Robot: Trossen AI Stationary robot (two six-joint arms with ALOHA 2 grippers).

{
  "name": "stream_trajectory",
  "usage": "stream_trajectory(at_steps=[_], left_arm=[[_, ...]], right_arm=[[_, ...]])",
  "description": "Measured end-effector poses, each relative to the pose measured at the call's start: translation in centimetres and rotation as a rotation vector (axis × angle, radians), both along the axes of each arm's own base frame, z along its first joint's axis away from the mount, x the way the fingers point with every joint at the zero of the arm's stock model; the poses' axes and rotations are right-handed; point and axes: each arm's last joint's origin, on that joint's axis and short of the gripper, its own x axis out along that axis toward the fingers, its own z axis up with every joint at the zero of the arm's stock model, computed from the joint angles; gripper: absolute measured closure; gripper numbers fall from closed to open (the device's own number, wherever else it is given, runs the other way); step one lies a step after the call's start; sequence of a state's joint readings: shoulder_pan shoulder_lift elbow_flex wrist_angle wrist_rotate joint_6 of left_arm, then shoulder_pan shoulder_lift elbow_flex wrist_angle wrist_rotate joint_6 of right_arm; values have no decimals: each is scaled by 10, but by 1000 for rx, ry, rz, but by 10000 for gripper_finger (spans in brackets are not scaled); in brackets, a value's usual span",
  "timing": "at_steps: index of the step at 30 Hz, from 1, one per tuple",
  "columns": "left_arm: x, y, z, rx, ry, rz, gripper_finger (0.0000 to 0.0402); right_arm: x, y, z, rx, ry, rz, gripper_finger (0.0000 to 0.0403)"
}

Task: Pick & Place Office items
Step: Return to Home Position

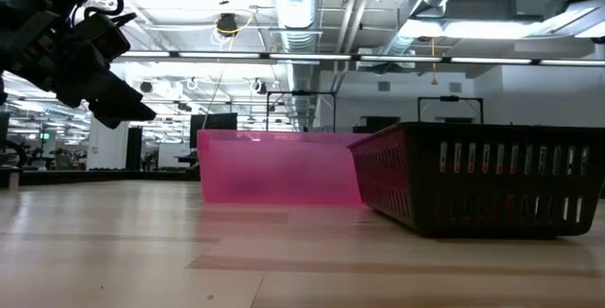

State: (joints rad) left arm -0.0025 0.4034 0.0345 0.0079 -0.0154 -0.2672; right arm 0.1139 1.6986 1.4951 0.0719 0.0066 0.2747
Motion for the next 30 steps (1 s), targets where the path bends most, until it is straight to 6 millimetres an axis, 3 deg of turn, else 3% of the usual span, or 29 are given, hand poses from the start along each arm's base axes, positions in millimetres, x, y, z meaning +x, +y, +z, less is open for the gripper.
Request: stream_trajectory(at_steps=[4,7,11,16,23,30], left_arm=[[0,0,0,0,-1,0,193],[0,0,0,0,-1,0,193],[0,0,0,0,-1,-1,193],[0,0,0,0,-1,-1,193],[0,0,0,0,-2,-1,193],[0,0,0,0,-2,-1,193]], right_arm=[[-18,-39,27,-109,-62,47,211],[-39,-51,39,-201,-59,73,211],[-67,-55,28,-243,-95,94,211],[-112,-60,-9,-202,-199,69,209],[-178,-59,-83,-120,-266,46,198],[-228,-53,-139,-59,-302,45,190]])
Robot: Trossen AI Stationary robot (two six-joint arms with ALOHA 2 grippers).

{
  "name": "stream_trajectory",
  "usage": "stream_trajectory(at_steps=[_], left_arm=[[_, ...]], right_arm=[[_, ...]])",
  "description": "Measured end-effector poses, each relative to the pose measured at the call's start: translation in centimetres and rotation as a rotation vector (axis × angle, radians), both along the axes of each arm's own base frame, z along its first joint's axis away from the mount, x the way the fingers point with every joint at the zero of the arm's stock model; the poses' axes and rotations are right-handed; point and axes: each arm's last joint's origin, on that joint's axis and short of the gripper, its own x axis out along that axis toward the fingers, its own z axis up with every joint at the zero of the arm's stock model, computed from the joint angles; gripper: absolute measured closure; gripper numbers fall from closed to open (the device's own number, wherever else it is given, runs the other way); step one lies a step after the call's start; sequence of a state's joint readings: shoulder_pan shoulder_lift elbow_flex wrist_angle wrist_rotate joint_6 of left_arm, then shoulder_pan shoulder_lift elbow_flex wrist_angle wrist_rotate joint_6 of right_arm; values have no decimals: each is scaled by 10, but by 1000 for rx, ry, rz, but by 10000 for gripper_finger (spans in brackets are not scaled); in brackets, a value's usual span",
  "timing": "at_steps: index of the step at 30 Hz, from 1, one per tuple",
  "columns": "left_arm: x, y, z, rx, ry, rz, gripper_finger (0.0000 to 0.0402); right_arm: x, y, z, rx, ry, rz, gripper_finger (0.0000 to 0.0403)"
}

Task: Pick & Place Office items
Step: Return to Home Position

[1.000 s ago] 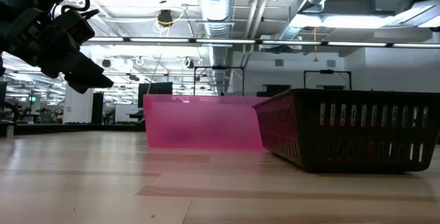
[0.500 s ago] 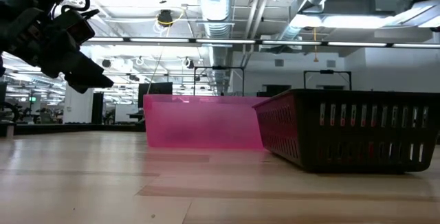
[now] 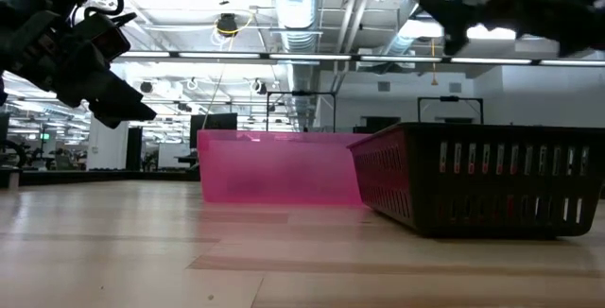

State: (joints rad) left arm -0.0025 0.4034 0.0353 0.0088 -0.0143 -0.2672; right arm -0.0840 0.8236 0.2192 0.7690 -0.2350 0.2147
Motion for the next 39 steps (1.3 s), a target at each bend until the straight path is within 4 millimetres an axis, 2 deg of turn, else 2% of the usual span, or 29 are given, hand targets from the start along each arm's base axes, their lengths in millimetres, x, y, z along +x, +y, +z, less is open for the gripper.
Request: stream_trajectory(at_steps=[6,13,19,28,30,39], left_arm=[[0,0,0,0,-1,0,193],[0,0,0,0,-1,0,193],[0,0,0,0,-1,1,193],[0,0,0,0,-2,0,193],[0,0,0,0,-1,1,193],[1,0,2,0,-20,0,193]], right_arm=[[-25,7,-22,25,-36,-16,190],[-40,13,-41,58,13,-15,190],[-48,18,-43,14,40,-7,190],[-73,16,-51,-11,96,-47,191],[-74,15,-56,-14,140,-76,191],[-73,14,-56,-9,147,-90,191]])
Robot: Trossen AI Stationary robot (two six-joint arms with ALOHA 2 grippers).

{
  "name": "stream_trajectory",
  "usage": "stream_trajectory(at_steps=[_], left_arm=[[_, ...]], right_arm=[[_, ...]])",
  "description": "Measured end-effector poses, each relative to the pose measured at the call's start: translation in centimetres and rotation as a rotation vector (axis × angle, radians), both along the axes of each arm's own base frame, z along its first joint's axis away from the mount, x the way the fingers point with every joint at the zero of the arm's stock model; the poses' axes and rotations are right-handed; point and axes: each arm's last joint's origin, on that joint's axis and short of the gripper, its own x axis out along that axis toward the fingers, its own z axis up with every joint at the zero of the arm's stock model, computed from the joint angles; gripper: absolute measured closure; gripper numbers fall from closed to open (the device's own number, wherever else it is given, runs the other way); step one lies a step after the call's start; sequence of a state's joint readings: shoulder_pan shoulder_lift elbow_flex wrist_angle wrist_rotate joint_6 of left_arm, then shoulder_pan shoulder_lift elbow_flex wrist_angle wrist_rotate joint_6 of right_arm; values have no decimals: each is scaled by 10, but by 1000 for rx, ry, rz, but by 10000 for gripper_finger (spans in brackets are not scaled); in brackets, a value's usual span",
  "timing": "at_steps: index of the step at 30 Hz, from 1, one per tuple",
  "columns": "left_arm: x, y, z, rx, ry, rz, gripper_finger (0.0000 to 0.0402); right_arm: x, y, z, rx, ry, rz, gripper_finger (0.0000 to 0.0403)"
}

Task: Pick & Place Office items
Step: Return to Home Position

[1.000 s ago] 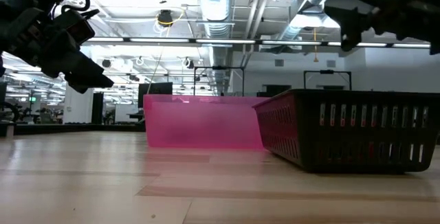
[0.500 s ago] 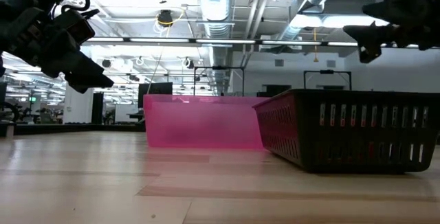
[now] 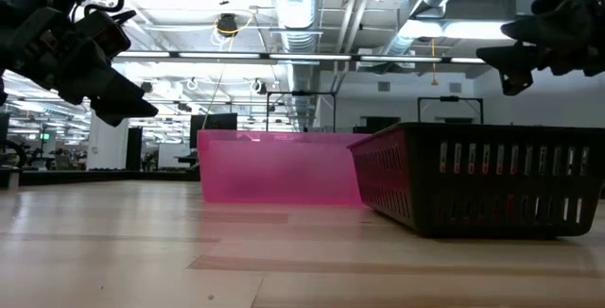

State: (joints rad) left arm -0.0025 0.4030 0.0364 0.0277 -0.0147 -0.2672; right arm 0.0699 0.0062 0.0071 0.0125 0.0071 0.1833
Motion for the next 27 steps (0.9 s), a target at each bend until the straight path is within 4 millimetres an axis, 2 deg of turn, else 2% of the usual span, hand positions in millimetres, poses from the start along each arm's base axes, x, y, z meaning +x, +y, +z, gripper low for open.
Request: stream_trajectory(at_steps=[27], left_arm=[[0,0,0,0,0,1,193]], right_arm=[[1,0,-1,-1,15,6,191]])
